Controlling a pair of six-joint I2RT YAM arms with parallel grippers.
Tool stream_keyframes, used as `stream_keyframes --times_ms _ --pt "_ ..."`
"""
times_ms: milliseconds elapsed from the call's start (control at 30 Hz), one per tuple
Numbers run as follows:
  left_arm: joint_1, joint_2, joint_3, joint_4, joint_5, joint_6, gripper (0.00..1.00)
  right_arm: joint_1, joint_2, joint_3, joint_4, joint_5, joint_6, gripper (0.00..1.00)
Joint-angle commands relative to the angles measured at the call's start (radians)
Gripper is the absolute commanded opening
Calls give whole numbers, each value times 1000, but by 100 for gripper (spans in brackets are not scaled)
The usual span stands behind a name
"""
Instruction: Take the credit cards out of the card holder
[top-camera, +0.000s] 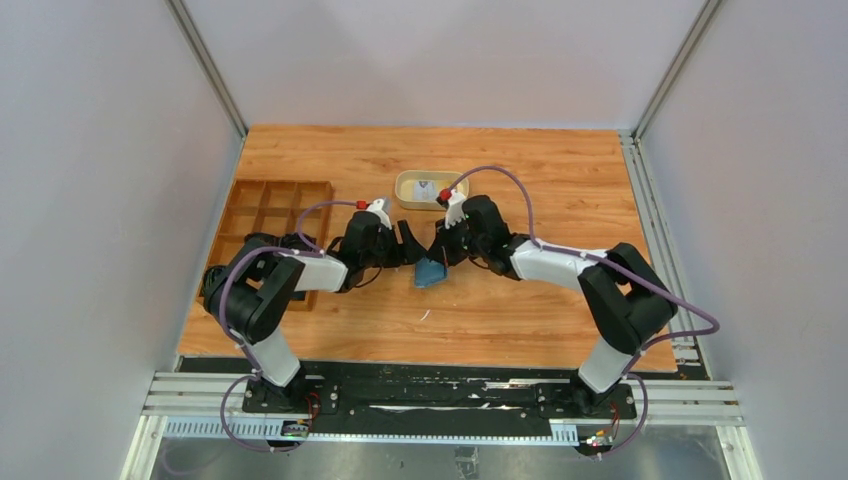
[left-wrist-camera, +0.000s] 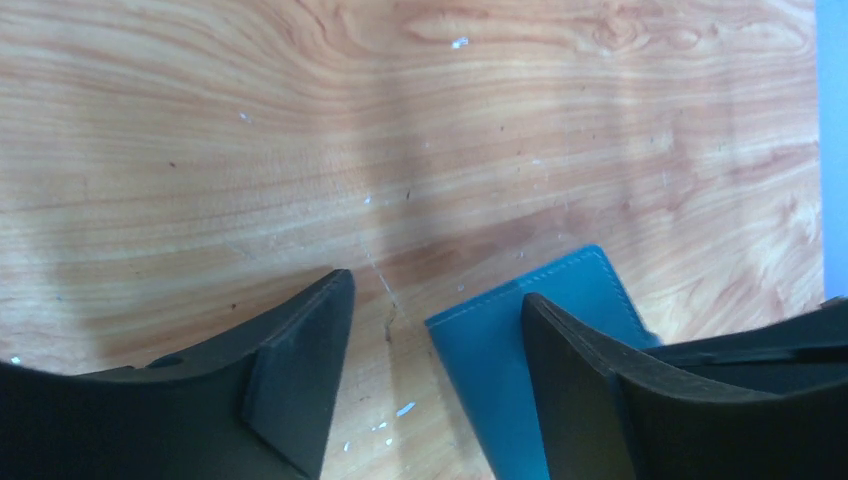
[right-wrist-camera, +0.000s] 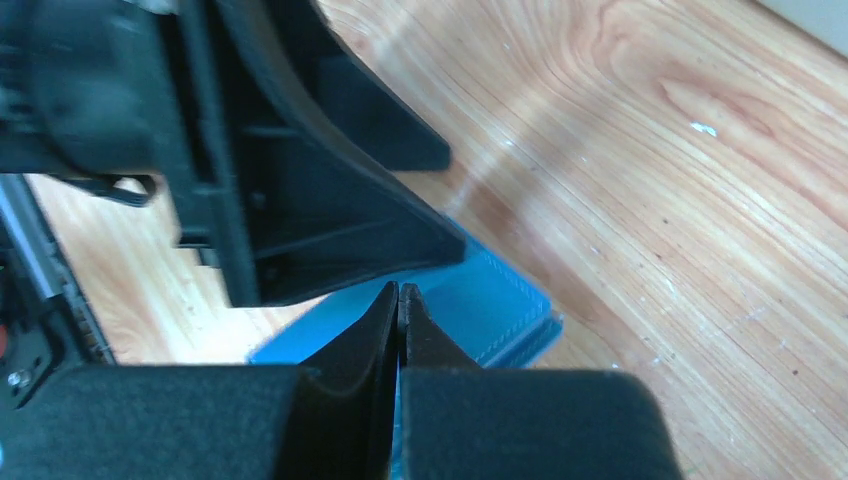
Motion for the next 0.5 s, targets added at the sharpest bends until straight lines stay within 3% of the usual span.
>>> stream_keyframes --times_ms 0,67,133,167,200,467 --pt "-22 38 -20 60 37 -34 67 -26 -57 -40 144 -129 44 0" --pt "-25 55 -25 81 44 -44 59 -41 -66 -59 199 -176 73 0" --pt "-27 72 -38 125 60 -69 43 -51 -74 -75 241 -209 91 0" --pt "-27 80 -40 145 66 -80 10 -54 -79 -81 251 -216 94 0" --pt "-27 90 -42 163 70 -90 0 -56 -84 -88 257 -219 95 0" --pt "-25 94 -51 199 80 -102 0 -118 -145 -150 302 -230 124 0"
